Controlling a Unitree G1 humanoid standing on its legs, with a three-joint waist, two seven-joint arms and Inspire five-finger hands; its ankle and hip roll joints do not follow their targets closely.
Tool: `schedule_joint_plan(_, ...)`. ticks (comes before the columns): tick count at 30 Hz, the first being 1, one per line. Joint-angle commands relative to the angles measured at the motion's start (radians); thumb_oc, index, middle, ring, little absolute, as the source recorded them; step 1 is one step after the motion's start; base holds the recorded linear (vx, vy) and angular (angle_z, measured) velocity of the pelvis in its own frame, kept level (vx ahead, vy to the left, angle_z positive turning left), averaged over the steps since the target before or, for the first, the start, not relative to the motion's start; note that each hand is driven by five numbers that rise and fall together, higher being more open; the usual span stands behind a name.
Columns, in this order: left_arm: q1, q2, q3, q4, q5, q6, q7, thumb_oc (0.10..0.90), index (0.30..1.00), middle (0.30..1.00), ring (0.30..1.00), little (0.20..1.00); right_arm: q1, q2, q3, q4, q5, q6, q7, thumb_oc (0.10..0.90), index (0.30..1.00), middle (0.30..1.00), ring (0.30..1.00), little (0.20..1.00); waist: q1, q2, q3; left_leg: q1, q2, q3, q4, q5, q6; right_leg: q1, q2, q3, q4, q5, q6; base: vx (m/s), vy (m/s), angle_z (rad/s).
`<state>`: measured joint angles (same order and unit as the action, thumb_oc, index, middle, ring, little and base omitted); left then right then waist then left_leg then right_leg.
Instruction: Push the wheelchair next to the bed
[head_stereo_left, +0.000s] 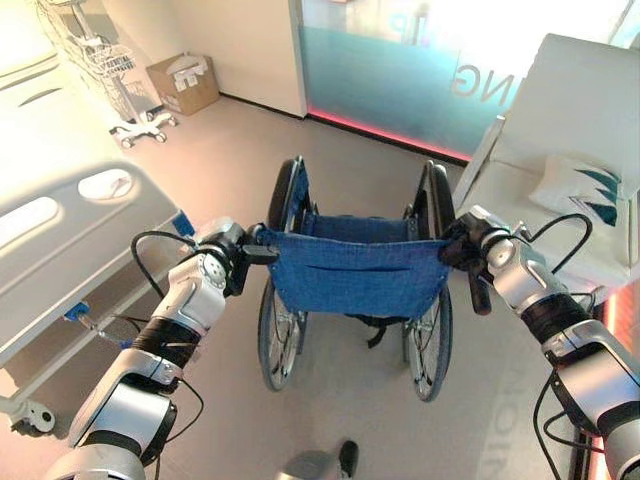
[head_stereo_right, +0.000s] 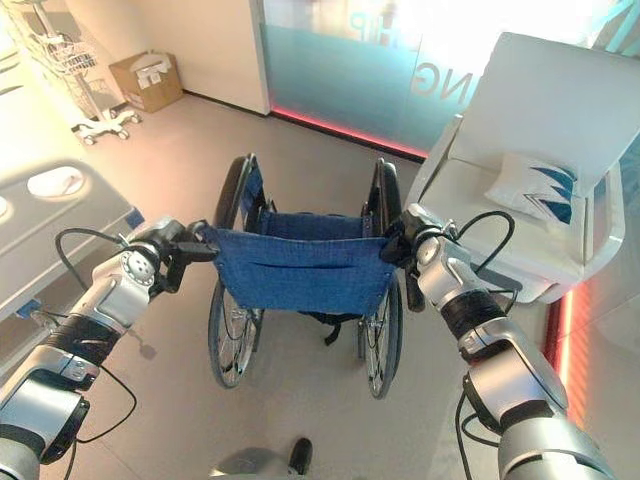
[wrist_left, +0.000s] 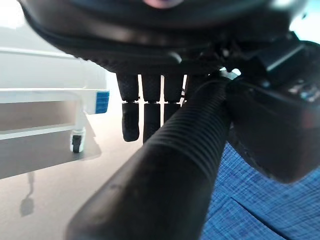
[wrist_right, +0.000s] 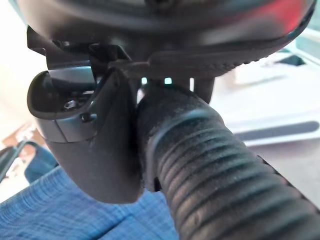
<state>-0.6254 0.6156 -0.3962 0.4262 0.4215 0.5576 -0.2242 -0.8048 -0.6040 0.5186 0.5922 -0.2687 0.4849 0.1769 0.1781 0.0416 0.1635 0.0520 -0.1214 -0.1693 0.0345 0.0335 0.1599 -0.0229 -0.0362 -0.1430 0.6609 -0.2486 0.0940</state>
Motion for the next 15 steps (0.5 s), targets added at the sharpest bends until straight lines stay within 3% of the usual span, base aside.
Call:
schedule_joint_plan(1, 0.258, 0.005, -0.046, 0.113, -0.062, -0.080, -0.090, 0.400, 0.300, 0.300, 0.300, 0.300, -0.007, -0.180, 0.093, -0.112, -0.184, -0.196, 0.010, 0.400, 0.300, 0.300, 0.300, 0.300, -0.014, -0.057, 0.087, -0.085, 0.001, 0.036, 0.117, -0.053, -0.053, -0.146, -0.112, 0.045, -0.270, 0.438, 0.034, 0.23, -0.194, 0.24)
schedule_joint_plan(4, 0.243, 0.010, -0.044, 0.100, -0.058, -0.094, -0.099, 0.400, 0.300, 0.300, 0.300, 0.300, -0.041, -0.205, 0.099, -0.140, -0.212, -0.214, 0.035, 0.400, 0.300, 0.300, 0.300, 0.300, -0.045, -0.075, 0.115, -0.035, -0.006, -0.020, 0.136, -0.115, -0.058, -0.229, -0.161, 0.079, -0.420, 0.494, 0.059, 0.43, -0.271, 0.74)
schedule_joint_plan(5, 0.238, 0.011, -0.052, 0.082, -0.056, -0.093, -0.107, 0.400, 0.300, 0.300, 0.300, 0.300, -0.063, -0.236, 0.101, -0.168, -0.233, -0.229, 0.067, 0.400, 0.300, 0.300, 0.300, 0.300, -0.059, -0.079, 0.118, -0.004, 0.000, -0.068, 0.138, -0.149, -0.068, -0.223, -0.167, 0.109, -0.568, 0.485, 0.066, 0.49, -0.268, 0.89)
schedule_joint_plan(8, 0.238, 0.013, -0.053, 0.059, -0.045, -0.105, -0.124, 0.400, 0.300, 0.300, 0.300, 0.300, -0.094, -0.274, 0.108, -0.213, -0.280, -0.235, 0.120, 0.400, 0.300, 0.300, 0.300, 0.300, -0.070, -0.084, 0.111, 0.019, 0.017, -0.120, 0.150, -0.186, -0.083, -0.202, -0.164, 0.152, -0.682, 0.494, 0.080, 0.49, -0.324, 0.92)
schedule_joint_plan(12, 0.262, 0.026, -0.052, 0.007, -0.031, -0.116, -0.157, 0.400, 0.300, 0.300, 0.300, 0.300, -0.154, -0.323, 0.141, -0.235, -0.277, -0.213, 0.173, 0.400, 0.300, 0.300, 0.300, 0.300, -0.072, -0.117, 0.086, 0.026, 0.063, -0.148, 0.170, -0.219, -0.123, -0.147, -0.146, 0.180, -0.627, 0.462, 0.083, 0.41, -0.393, 0.97)
schedule_joint_plan(13, 0.273, 0.031, -0.054, -0.001, -0.056, -0.101, -0.160, 0.400, 0.300, 0.300, 0.300, 0.300, -0.176, -0.350, 0.155, -0.235, -0.268, -0.234, 0.194, 0.400, 0.300, 0.300, 0.300, 0.300, -0.076, -0.117, 0.079, 0.032, 0.111, -0.136, 0.173, -0.194, -0.145, -0.132, -0.131, 0.158, -0.575, 0.421, 0.076, 0.33, -0.281, 0.93)
schedule_joint_plan(14, 0.274, 0.032, -0.057, -0.002, -0.063, -0.100, -0.160, 0.400, 0.300, 0.300, 0.300, 0.300, -0.182, -0.354, 0.159, -0.236, -0.267, -0.236, 0.201, 0.400, 0.300, 0.300, 0.300, 0.300, -0.079, -0.115, 0.078, 0.036, 0.125, -0.131, 0.171, -0.185, -0.151, -0.130, -0.128, 0.150, -0.559, 0.408, 0.071, 0.47, -0.381, 1.16)
schedule_joint_plan(15, 0.277, 0.027, -0.063, -0.004, -0.090, -0.077, -0.152, 0.400, 0.300, 0.300, 0.300, 0.300, -0.203, -0.368, 0.172, -0.246, -0.260, -0.255, 0.218, 0.400, 0.300, 0.300, 0.300, 0.300, -0.086, -0.115, 0.078, 0.047, 0.184, -0.096, 0.169, -0.126, -0.175, -0.122, -0.126, 0.104, -0.516, 0.370, 0.056, 0.33, -0.276, 0.81)
